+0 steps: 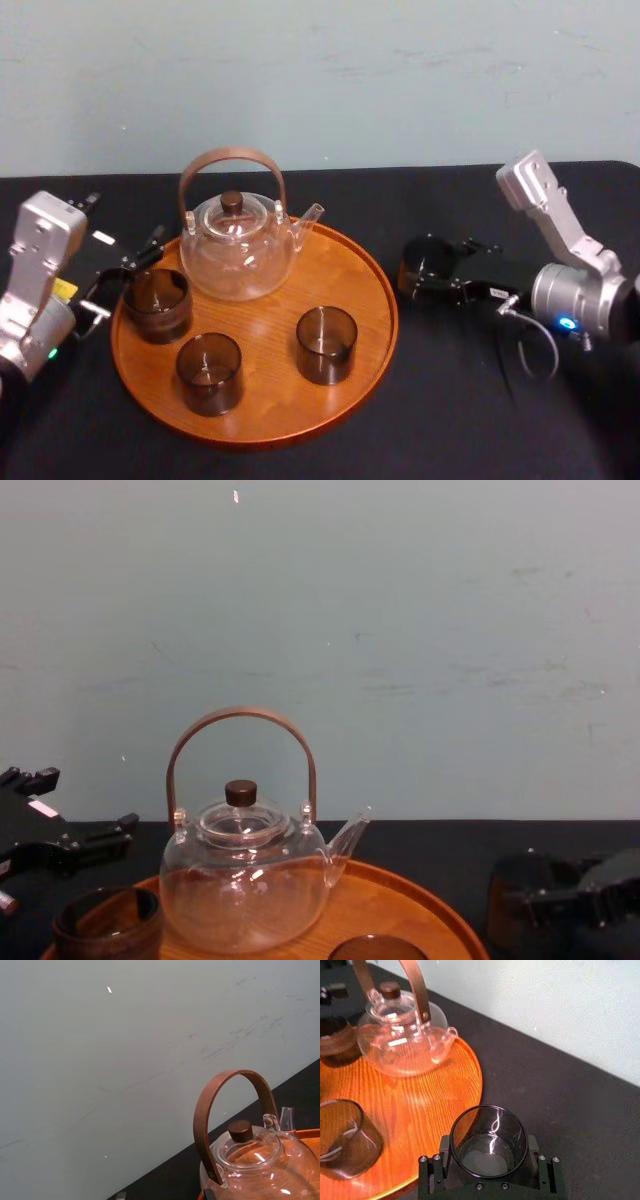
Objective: Pick up the glass from the table and place it on the tray.
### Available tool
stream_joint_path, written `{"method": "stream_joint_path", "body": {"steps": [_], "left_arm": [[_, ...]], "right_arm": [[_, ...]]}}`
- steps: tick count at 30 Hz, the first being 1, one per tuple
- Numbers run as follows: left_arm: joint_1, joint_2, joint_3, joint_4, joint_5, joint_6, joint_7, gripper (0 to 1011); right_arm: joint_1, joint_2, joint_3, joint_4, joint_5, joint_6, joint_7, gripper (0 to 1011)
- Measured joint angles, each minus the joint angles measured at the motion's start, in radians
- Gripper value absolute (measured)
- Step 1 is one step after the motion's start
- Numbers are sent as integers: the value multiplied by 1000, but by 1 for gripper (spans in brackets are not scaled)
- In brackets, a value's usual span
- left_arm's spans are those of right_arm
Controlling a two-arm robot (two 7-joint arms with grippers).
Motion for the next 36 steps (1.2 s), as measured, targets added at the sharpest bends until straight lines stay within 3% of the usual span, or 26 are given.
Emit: {"method": "stream_joint_path", "body": {"steps": [13, 22, 36], "left_arm": [[0, 0, 0, 0, 0, 0, 0, 1001], [0, 0, 0, 0, 0, 0, 0, 1001], [0, 0, 0, 0, 0, 0, 0, 1001]], "right_arm": [[4, 48, 22, -87, 36, -1, 17, 899], [62, 50, -23, -69, 28, -19, 55, 900], [145, 0, -107, 12, -6, -44, 96, 900]]}}
